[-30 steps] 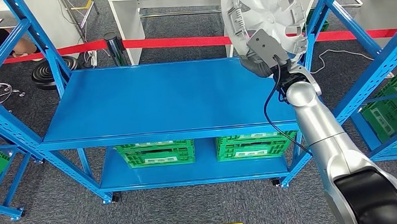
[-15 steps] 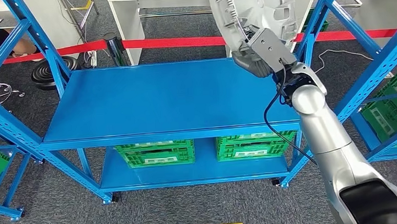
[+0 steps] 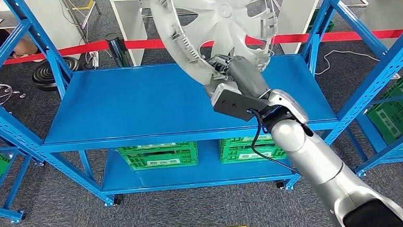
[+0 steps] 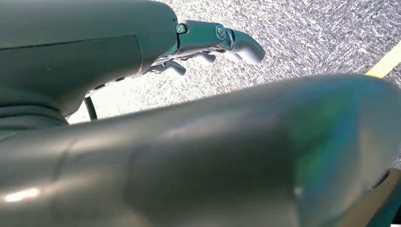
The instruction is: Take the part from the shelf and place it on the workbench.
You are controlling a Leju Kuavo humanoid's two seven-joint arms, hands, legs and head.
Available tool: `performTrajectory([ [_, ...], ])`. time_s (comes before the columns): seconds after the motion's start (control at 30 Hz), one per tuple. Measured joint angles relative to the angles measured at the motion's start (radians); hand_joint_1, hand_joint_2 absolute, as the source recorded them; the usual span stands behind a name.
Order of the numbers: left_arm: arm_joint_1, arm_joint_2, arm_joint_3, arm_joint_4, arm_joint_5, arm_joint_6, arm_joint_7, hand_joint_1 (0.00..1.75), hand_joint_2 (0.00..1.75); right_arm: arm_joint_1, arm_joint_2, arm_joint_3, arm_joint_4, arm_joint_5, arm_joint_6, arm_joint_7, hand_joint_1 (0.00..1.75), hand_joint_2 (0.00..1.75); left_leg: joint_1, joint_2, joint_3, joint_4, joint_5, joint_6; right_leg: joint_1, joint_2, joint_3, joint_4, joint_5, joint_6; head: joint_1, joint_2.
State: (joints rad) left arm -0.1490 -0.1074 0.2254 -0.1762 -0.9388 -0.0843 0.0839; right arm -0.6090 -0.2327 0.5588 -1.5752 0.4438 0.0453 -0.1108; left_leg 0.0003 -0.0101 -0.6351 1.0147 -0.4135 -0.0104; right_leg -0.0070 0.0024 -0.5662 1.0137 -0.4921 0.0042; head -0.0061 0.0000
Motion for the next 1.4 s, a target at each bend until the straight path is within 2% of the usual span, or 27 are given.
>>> performTrajectory([
  [0.03,0.0,0.0,0.001,0.0,0.0,0.002,0.0,0.0,1.75,0.001,0.001,0.018,-0.008,0.008,-0.003,-0.005,1.75,1.75,0.0,0.0,0.0,0.0,0.0,0.0,0.0,0.0,0.0,0.0,0.0,0.0,0.0,0.0],
  [0.2,0.001,-0.002,0.01,0.0,-0.001,0.007,0.0,0.0,1.75,0.0,0.013,0.106,-0.053,0.029,-0.015,0.003,1.75,1.75,0.0,0.0,0.0,0.0,0.0,0.0,0.0,0.0,0.0,0.0,0.0,0.0,0.0,0.0],
  [0.4,0.006,-0.002,0.015,0.0,-0.004,0.011,0.0,0.0,1.75,0.0,0.022,0.15,-0.089,0.039,-0.017,0.024,1.75,1.75,0.0,0.0,0.0,0.0,0.0,0.0,0.0,0.0,0.0,0.0,-0.001,0.0,0.0,0.0],
  [1.3,0.012,-0.008,0.056,0.0,0.025,0.042,-0.011,0.0,1.75,0.017,0.025,0.189,-0.128,0.07,-0.05,0.013,1.75,1.75,0.0,-0.001,0.0,0.0,0.0,0.0,0.0,0.0,0.0,0.0,-0.001,0.0,0.0,0.0],
  [1.4,0.018,-0.008,0.07,0.0,0.035,0.044,-0.012,0.0,1.75,0.016,0.028,0.189,-0.128,0.089,-0.074,0.002,1.75,1.75,-0.004,0.0,-0.001,0.003,-0.005,0.004,-0.004,0.0,0.001,-0.001,-0.001,0.003,0.0,0.0],
])
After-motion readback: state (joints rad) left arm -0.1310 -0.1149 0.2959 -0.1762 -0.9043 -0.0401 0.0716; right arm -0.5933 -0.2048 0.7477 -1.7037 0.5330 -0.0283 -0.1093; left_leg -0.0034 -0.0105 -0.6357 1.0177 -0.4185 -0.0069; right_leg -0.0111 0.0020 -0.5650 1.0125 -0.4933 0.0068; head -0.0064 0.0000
